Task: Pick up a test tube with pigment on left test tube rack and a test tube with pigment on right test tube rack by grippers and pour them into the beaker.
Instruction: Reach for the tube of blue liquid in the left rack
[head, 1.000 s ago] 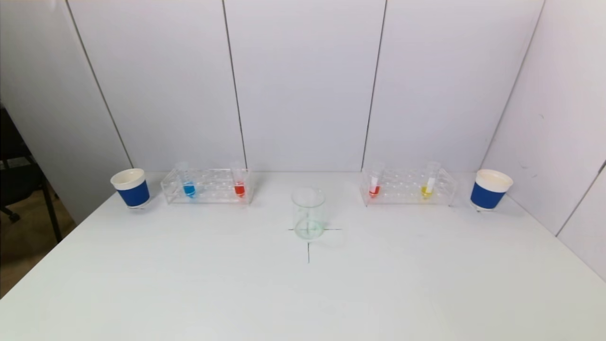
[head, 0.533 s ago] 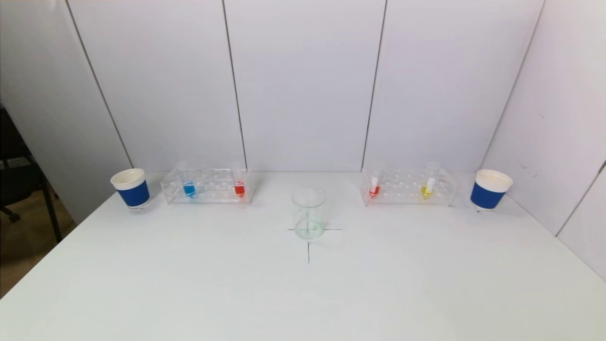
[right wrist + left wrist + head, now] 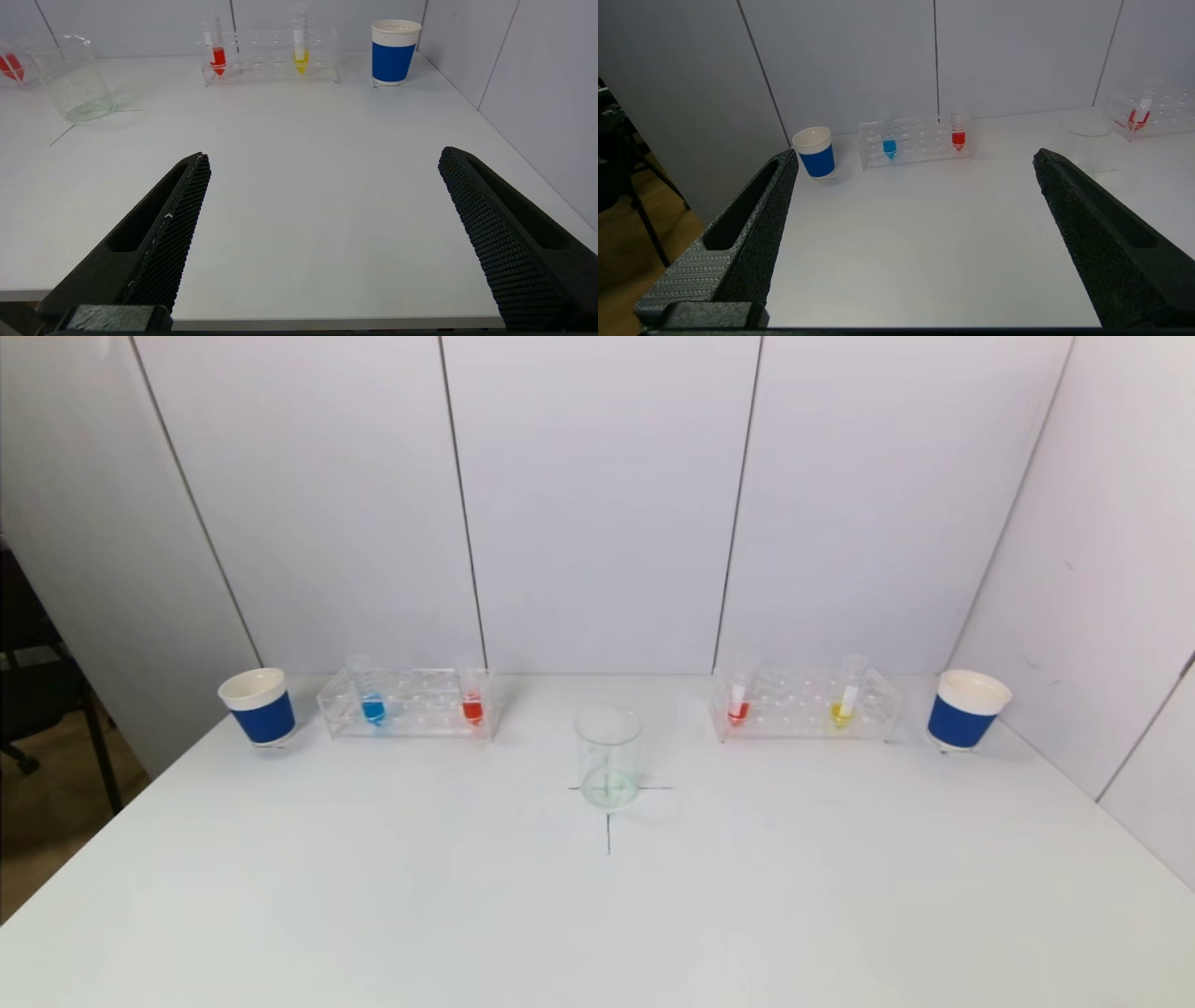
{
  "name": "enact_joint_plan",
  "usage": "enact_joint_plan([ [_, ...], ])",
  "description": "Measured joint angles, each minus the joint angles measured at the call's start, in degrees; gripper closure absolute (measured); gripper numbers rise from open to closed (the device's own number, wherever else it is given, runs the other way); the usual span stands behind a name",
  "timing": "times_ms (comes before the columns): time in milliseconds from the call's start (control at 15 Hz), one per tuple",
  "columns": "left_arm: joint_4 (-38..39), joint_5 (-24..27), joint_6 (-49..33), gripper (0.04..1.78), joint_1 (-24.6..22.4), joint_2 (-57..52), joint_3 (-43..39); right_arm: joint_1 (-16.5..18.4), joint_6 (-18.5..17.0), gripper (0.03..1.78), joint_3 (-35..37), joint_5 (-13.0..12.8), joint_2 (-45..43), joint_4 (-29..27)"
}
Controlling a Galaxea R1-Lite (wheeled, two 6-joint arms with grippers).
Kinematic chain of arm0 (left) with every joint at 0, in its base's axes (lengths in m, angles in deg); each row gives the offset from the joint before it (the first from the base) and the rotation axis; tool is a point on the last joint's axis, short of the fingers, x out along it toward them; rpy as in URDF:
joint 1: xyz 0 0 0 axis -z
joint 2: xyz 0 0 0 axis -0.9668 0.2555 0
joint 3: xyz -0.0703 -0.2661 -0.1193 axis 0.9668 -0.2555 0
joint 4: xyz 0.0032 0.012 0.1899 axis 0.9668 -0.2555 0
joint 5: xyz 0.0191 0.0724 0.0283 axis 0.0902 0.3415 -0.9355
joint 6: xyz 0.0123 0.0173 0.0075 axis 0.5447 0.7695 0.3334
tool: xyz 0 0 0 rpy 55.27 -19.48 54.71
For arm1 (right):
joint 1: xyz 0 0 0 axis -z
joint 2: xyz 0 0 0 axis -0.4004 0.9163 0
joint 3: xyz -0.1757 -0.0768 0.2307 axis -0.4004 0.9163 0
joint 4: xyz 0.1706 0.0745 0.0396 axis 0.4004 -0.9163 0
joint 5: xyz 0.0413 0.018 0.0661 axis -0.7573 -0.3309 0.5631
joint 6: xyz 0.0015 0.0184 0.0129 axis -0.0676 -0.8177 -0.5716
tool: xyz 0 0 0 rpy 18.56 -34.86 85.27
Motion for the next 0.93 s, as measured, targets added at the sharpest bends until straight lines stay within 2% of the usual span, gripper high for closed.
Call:
enact_joint_plan([
  [267, 10.3, 0.0, 0.1, 0.06, 0.0, 12.3, 2.2, 0.0, 0.0, 0.04, 0.0, 0.0, 0.0, 0.0],
  [600, 21.5, 1.1, -0.4, 0.06, 0.0, 26.6, 1.0, 0.0, 0.0, 0.04, 0.0, 0.0, 0.0, 0.0],
  [933, 37.3, 2.5, -0.5, 0.06, -0.3, 43.1, 0.3, 0.0, 0.0, 0.04, 0.0, 0.0, 0.0, 0.0],
])
